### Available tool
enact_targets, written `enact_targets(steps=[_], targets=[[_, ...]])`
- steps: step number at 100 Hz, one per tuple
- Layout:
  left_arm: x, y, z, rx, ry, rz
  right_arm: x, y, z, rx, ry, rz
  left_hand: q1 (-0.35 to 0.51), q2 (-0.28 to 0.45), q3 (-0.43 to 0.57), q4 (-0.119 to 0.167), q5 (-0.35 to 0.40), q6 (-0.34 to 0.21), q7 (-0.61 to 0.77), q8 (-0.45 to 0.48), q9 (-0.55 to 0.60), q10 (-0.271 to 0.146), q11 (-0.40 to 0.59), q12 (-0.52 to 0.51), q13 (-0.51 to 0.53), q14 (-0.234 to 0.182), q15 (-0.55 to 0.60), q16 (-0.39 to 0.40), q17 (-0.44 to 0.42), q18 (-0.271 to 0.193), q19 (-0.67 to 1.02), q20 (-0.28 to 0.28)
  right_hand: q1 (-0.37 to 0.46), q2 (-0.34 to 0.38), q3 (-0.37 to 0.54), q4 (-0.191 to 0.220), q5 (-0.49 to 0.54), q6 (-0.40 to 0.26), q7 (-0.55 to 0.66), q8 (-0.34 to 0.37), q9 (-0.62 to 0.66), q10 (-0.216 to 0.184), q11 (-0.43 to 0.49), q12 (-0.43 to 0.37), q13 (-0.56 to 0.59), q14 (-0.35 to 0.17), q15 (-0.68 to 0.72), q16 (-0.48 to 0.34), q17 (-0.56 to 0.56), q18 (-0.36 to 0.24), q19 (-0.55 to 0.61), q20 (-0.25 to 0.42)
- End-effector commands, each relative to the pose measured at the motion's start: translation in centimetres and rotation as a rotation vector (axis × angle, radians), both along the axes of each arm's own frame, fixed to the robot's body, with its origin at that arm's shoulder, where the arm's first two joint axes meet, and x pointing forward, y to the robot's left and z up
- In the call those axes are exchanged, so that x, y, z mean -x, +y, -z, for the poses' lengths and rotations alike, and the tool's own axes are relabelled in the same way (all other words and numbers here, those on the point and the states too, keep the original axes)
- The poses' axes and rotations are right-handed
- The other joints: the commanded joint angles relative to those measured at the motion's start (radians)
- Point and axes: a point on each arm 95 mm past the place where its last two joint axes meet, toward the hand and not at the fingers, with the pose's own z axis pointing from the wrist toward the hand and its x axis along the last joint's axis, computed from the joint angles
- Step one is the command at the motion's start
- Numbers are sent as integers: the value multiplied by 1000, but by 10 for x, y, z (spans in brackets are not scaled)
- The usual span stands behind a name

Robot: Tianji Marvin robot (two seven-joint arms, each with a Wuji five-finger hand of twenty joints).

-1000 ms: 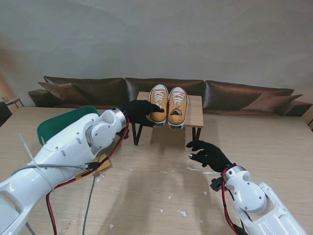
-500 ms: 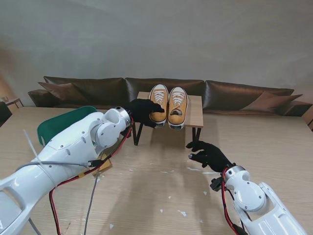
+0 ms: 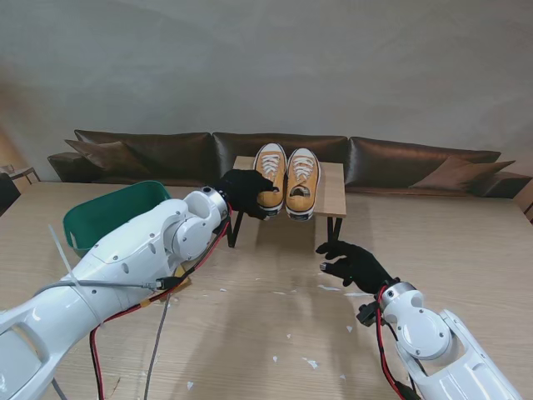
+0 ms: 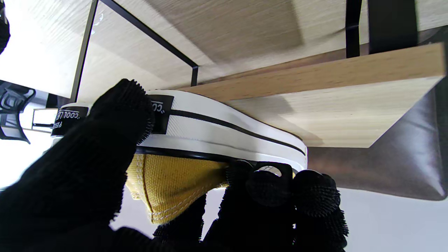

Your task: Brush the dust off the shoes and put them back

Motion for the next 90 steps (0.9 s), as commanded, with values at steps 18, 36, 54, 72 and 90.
enact_targets(steps=[18,36,54,72,90], targets=[[13,14,56,-64,86,-38,2,4,4,0,21,-16,5,-24,143,40,239,39,275,101,83,-97,-23,-8,65,-47,41,-46,22,8,49,-38,-35,26,2,9,-25,3,11,-12,15,7,3,-16,22,-2,8,12,-384,17,0,12],[14,16,51,-71,64,-25,2,4,5,-1,23,-16,52,-11,173,70,233,90,329,137,88,-105,-58,-40,66,-37,-11,-81,28,3,39,-82,-34,30,3,9,-21,7,14,-13,17,7,4,-16,23,-2,8,12,-384,17,-1,13],[15,18,43,-67,63,-1,3,4,6,-3,26,-17,110,-6,174,54,217,148,359,147,132,-108,-179,-97,76,13,-200,-155,25,9,18,-208,-35,34,2,9,-15,10,16,-14,20,11,4,-16,25,-2,9,12,-385,18,-3,13],[16,19,36,-43,70,23,3,5,7,-4,28,-17,198,-36,125,11,204,187,366,147,225,-120,-292,-72,124,33,-298,-198,51,10,11,-277,-35,37,3,10,-9,16,19,-14,24,13,5,-16,27,0,9,12,-382,18,-3,14],[16,21,29,-32,49,37,3,5,7,-7,32,-15,210,-33,114,7,201,193,365,146,246,-122,-318,-71,141,30,-323,-208,72,12,-6,-302,-33,40,5,10,-5,18,20,-16,27,15,5,-16,28,0,9,12,-382,19,-5,15]])
